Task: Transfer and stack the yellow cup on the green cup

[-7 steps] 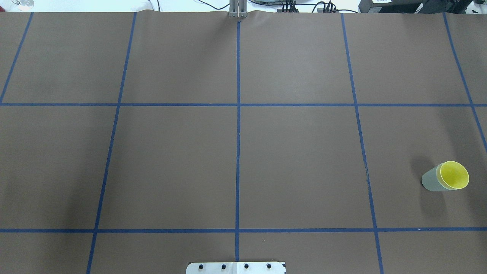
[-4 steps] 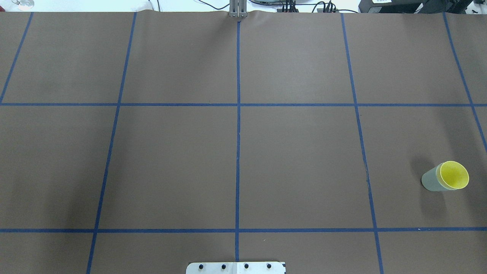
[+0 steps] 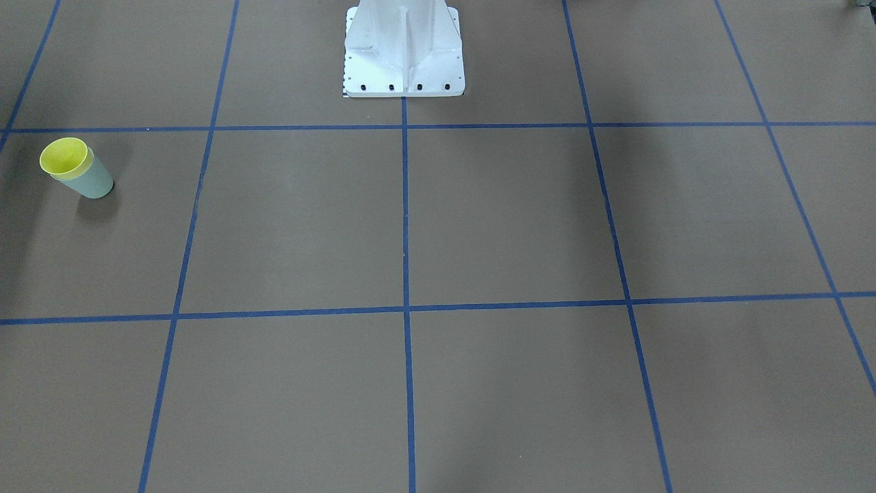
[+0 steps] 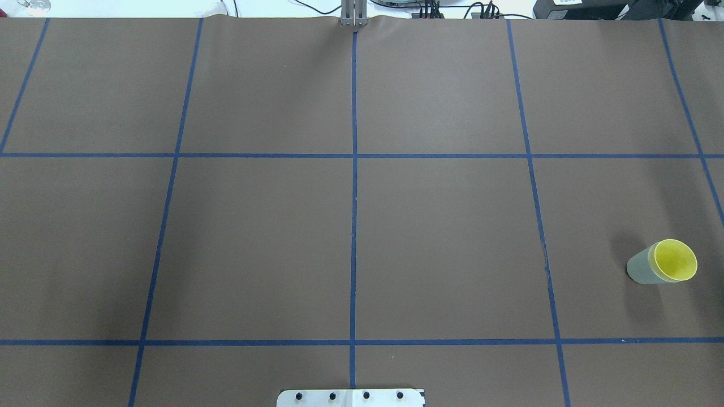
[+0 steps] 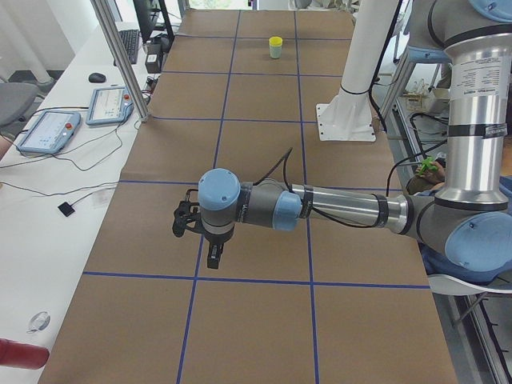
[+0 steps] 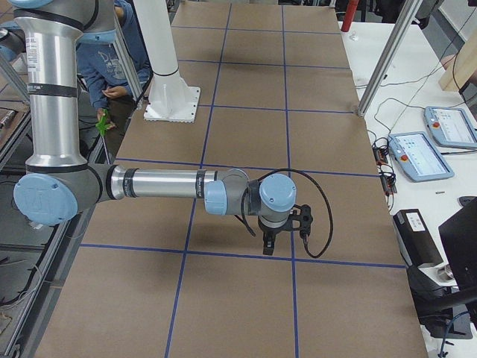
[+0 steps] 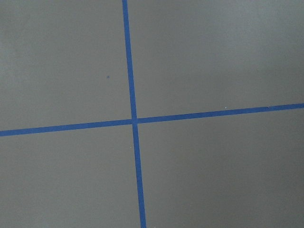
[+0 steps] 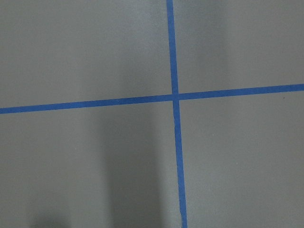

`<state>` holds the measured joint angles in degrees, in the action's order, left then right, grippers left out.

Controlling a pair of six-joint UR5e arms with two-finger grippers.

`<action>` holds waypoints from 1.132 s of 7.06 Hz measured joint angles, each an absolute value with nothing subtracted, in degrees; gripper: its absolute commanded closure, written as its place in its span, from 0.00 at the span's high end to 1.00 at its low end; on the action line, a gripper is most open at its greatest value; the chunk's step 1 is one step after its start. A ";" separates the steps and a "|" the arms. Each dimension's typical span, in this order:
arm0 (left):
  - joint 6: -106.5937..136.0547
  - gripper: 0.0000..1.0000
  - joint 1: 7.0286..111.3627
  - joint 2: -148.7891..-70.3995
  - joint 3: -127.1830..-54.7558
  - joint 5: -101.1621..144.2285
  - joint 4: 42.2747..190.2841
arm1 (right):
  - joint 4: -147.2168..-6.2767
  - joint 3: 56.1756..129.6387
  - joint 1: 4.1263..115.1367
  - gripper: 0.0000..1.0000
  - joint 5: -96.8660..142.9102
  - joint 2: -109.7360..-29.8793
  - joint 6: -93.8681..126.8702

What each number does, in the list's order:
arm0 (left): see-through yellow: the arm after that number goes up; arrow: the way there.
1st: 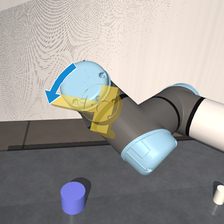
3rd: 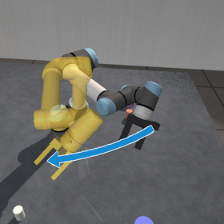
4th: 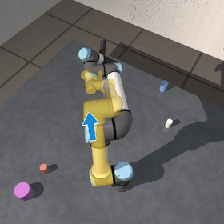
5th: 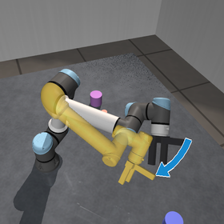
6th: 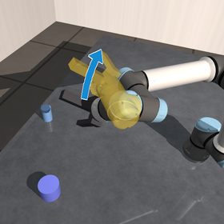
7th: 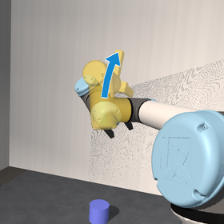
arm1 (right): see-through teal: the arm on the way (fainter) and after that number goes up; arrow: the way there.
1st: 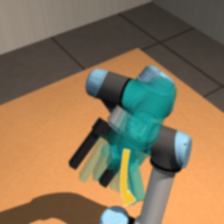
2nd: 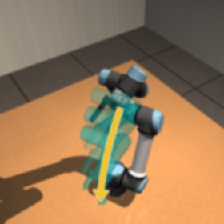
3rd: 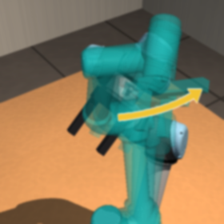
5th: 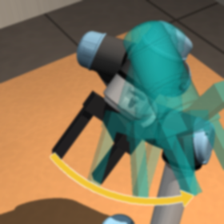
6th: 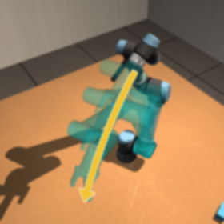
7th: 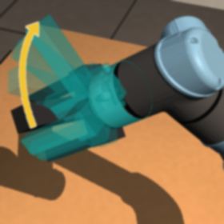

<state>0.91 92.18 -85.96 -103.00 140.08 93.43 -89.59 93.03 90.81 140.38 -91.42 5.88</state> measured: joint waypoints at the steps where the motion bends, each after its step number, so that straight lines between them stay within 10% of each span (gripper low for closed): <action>1: 0.89 1.00 92.15 -85.83 -103.20 140.12 93.68 | -89.57 92.98 90.73 1.00 140.32 -91.32 6.03; 8: 1.05 1.00 92.11 -86.53 -103.30 145.52 93.75 | -89.51 92.84 89.42 1.00 139.01 -89.41 6.30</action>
